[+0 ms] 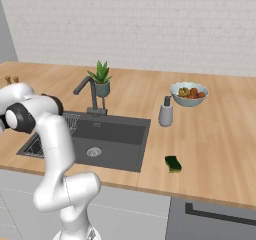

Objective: Pick the pan and sponge and place them into the sink. Then turn on the water.

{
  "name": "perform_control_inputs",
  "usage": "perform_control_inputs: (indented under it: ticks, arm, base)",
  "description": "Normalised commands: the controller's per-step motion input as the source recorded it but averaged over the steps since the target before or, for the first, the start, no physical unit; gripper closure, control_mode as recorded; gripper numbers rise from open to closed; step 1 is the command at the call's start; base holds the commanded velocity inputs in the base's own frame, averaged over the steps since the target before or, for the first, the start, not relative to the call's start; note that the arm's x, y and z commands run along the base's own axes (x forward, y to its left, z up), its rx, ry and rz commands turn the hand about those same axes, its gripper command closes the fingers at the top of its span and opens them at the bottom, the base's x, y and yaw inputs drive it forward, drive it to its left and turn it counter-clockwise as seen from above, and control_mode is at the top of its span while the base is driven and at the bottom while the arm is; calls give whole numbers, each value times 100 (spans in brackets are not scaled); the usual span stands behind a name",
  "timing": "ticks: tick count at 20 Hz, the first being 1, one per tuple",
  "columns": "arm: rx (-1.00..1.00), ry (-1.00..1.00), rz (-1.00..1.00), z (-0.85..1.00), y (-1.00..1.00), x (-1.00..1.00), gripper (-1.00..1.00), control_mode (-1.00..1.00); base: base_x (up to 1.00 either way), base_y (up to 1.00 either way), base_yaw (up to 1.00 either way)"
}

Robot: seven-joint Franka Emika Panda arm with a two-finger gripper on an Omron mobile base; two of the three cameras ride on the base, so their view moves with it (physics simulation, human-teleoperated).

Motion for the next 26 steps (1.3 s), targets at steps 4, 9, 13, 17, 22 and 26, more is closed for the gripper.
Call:
perform_control_inputs:
  ticks: [4, 9, 13, 17, 22, 26]
  arm:
    - [0, 0, 0, -19, 10, 9, -100, -100]
    - [0, 0, 0, -15, 16, 13, -100, -100]
    - [0, 0, 0, -19, 19, 8, -100, -100]
    - [0, 0, 0, -23, 18, 3, -100, -100]
    - [0, 0, 0, -22, 13, 2, -100, -100]
    - [0, 0, 0, -19, 8, 1, -100, -100]
  base:
    - [0, 0, 0]
    - [0, 0, 0]
    - [0, 0, 0]
    - [0, 0, 0]
    - [0, 0, 0]
    - [0, 0, 0]
